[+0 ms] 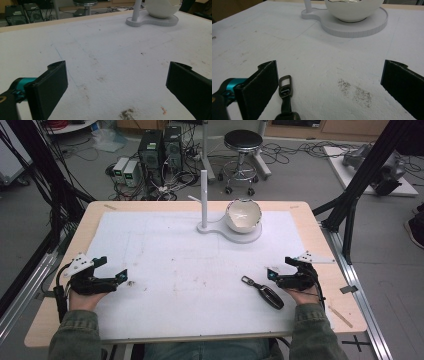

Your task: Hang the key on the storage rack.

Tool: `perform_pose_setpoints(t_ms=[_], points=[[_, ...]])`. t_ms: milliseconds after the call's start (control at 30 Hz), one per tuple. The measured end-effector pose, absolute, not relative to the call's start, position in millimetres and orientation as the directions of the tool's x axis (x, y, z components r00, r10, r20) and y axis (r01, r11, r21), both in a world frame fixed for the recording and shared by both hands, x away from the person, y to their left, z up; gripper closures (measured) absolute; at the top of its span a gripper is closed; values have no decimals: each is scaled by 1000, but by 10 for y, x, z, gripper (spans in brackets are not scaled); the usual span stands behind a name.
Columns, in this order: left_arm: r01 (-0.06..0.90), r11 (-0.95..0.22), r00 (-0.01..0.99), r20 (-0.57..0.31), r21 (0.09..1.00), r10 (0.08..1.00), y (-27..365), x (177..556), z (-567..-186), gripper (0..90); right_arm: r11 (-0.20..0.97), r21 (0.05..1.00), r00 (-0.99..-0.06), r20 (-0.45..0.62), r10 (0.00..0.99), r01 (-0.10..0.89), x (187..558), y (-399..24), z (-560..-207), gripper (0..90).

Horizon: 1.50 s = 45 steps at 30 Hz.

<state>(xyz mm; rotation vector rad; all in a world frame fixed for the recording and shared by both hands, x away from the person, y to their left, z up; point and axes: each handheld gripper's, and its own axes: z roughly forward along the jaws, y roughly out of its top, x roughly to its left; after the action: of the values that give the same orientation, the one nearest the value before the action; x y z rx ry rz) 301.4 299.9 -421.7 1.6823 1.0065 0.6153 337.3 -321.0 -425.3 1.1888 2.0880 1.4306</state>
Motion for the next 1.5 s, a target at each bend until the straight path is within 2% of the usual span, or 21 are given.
perform_pose_setpoints(t_ms=[467, 1000, 1167, 1500], points=[[324, -127, 518, -64, 937, 853, 2988, 3012, -4222, 43, 141, 877, -593, 184, 784, 459, 3374, -3215, -4251, 6], [315, -127, 512, -56, 941, 857, 2989, 3008, -4217, 44, 176, 865, -581, 153, 799, 470, 3373, -3240, -4188, 6], [317, -132, 510, -51, 939, 859, 2991, 3005, -4215, 44, 219, 840, -586, 138, 798, 496, 3382, -3205, -4135, 6], [317, -140, 507, -42, 938, 861, 2990, 2997, -4215, 43, 356, 782, -654, 86, 751, 512, 3356, -2944, -3916, 6]])
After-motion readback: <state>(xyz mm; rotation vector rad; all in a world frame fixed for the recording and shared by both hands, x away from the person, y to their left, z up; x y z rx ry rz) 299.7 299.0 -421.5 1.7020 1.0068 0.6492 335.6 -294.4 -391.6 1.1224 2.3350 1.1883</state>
